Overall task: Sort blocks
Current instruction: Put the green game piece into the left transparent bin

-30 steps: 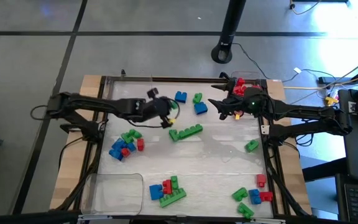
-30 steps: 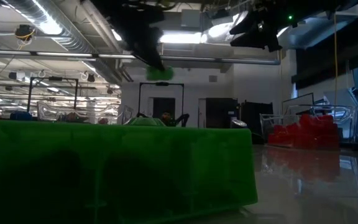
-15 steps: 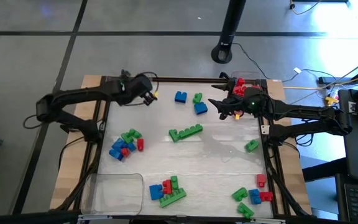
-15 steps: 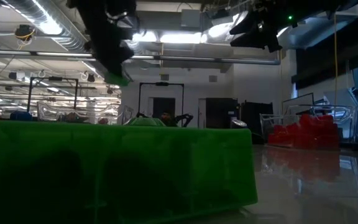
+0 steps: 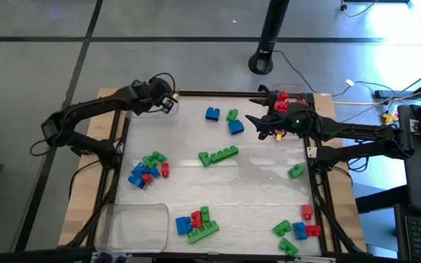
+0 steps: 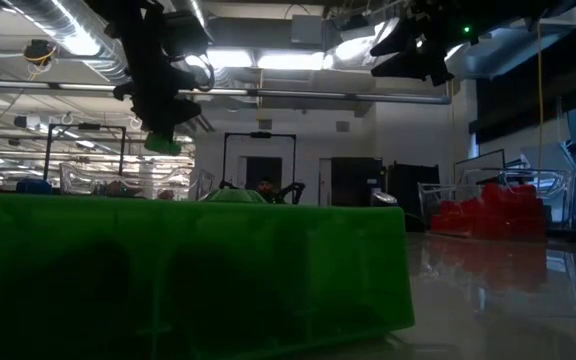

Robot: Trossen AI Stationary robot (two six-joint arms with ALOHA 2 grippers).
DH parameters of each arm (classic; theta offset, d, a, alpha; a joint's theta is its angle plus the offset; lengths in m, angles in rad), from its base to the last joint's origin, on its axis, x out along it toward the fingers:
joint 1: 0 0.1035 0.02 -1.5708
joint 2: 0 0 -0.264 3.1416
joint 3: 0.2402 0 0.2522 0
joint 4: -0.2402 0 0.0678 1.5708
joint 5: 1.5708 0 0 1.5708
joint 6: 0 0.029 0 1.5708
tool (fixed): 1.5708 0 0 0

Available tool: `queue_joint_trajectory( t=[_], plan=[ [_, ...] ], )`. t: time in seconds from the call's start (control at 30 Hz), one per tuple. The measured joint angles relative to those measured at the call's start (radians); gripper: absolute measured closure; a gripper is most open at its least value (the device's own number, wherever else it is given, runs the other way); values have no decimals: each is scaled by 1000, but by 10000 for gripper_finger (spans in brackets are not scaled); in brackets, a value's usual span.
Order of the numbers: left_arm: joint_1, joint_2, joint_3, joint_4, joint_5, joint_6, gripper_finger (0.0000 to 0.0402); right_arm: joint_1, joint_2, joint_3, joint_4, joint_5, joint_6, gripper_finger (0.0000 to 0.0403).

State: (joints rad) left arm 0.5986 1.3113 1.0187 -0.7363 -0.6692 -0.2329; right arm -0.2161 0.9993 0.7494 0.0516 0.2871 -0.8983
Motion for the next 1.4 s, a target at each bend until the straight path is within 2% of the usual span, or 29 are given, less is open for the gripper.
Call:
queue_joint_trajectory(
  t=[0.27, 0.37, 0.53, 0.7, 0.83, 1.0, 1.13, 1.4],
  plan=[
    [18, -1, 0, -71, 42, -27, 235, 0, 0, 0, 0, 0, 0, 94],
    [-9, -18, 1, -70, 101, -22, 216, 0, 0, 0, 0, 0, 1, 94],
    [-121, -65, 2, -71, 258, -22, 208, 0, 0, 0, -1, 0, 0, 94],
    [-292, -81, 2, -132, 419, -27, 208, 0, 0, 0, -1, 0, 0, 94],
    [-433, -55, 2, -227, 426, -29, 208, 0, 0, 0, -1, 0, 8, 94],
    [-545, -13, 2, -357, 426, -17, 208, 0, 0, 0, -1, -10, 9, 94],
    [-589, 16, 2, -432, 423, 9, 208, 0, 0, 0, -2, -10, 7, 94],
    [-631, 84, 2, -434, 423, 143, 208, 0, 0, 0, -2, -11, 4, 94]
  ],
)
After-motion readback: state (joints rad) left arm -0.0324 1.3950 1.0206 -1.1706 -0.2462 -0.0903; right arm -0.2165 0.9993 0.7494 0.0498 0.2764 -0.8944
